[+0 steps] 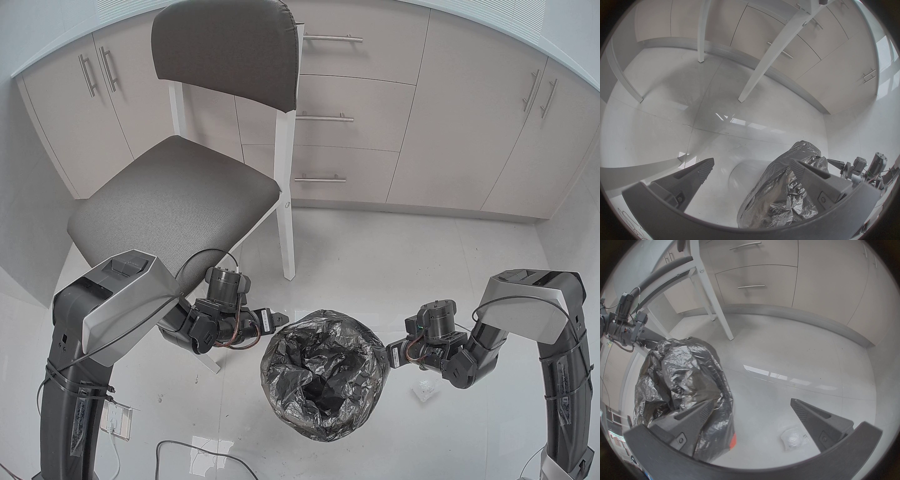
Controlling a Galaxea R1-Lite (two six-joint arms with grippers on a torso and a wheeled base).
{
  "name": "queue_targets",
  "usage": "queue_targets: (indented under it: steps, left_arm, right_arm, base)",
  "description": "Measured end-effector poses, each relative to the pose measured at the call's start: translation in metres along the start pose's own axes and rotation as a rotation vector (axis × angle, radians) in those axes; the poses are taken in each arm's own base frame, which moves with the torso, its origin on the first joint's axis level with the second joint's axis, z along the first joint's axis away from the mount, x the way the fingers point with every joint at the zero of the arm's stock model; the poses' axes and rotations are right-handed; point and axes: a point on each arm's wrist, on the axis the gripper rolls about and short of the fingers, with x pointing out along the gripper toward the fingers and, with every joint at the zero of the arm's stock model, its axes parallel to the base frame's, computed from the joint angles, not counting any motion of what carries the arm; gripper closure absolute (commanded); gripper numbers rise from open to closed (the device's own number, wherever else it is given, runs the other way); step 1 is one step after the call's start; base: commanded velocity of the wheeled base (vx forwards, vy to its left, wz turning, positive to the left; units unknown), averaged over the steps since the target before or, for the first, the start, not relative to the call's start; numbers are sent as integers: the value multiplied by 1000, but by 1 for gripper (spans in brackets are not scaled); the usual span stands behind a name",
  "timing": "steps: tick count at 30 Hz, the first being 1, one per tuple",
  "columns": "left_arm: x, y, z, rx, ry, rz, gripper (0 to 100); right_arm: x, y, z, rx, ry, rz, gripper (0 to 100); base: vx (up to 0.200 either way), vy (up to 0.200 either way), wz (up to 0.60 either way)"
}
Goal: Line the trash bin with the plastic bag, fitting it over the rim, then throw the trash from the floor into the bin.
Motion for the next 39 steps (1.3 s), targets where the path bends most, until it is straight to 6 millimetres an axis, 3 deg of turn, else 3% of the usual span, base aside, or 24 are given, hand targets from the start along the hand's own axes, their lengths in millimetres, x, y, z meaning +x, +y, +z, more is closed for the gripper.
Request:
queue_targets:
  steps: [11, 22, 36, 39]
  left_arm:
    - [0, 0, 0, 0, -1, 1, 0]
    - [0, 0, 0, 0, -1, 1, 0]
    - [0, 0, 0, 1, -1, 1, 0]
    - [0, 0, 0, 1, -3, 2, 0]
  right_arm:
    - [-12, 9, 13, 29, -47, 27, 0]
    - [-22, 41, 29, 102, -211, 30, 0]
    - [13, 53, 71, 106, -161, -29, 0]
    - [26, 54, 69, 107, -148, -50, 0]
  base:
    - [0, 0, 0]
    - [0, 0, 0]
    - [0, 0, 0]
    - [0, 0, 0]
